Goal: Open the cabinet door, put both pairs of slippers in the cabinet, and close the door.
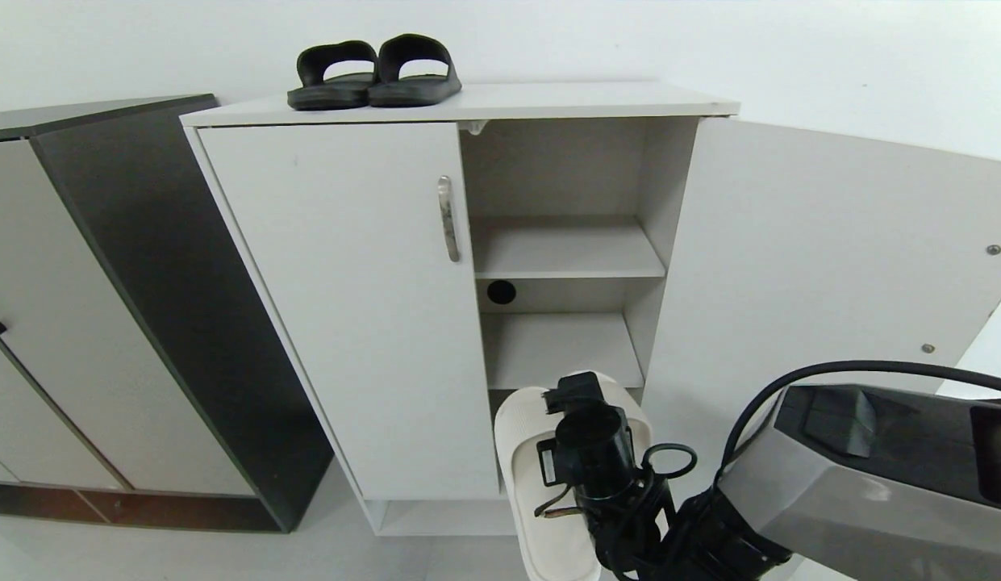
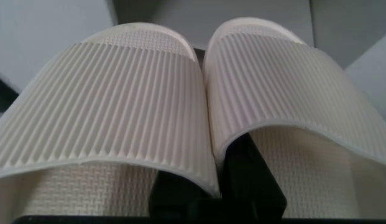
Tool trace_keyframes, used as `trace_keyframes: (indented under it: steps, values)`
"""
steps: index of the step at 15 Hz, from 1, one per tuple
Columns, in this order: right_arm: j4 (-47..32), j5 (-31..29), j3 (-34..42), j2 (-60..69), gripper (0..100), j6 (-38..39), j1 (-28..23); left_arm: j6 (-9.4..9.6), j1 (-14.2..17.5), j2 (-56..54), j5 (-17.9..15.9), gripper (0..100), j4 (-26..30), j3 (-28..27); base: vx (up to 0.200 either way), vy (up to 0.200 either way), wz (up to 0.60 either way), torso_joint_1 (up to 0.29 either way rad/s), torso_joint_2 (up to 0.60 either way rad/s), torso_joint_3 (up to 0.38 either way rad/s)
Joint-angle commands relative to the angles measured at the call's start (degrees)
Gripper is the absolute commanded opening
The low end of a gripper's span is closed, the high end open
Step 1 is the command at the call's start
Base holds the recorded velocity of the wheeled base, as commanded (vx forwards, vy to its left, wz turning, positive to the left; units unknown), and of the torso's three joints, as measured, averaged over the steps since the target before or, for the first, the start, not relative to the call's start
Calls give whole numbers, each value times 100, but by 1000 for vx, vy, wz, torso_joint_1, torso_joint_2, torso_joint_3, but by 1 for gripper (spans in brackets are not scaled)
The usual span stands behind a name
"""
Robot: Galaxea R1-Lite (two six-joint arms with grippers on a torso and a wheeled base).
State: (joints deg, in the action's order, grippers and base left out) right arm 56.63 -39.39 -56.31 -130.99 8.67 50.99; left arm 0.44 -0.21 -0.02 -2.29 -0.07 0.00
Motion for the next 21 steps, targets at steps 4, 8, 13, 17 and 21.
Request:
trace_keyframes:
  steps: [4,8,13,17,21]
  values:
    - [-723,10,-355,-181,0,460,-37,0,3,20,1,0,-1,0,0,0,0,0,0,-66]
    - [-996,1,-460,-138,0,566,-19,0,-6,11,1,0,-1,0,0,0,0,0,-1,-189]
    - [-231,-429,-398,56,0,355,95,0,3,11,1,0,-1,0,0,0,0,3,4,-197]
    - [314,-544,-231,56,0,-190,51,0,-6,11,1,0,-1,0,0,0,0,2,1,-37]
    - [833,-719,-126,-190,0,-586,-19,0,-6,11,1,0,-1,0,0,0,0,0,0,0]
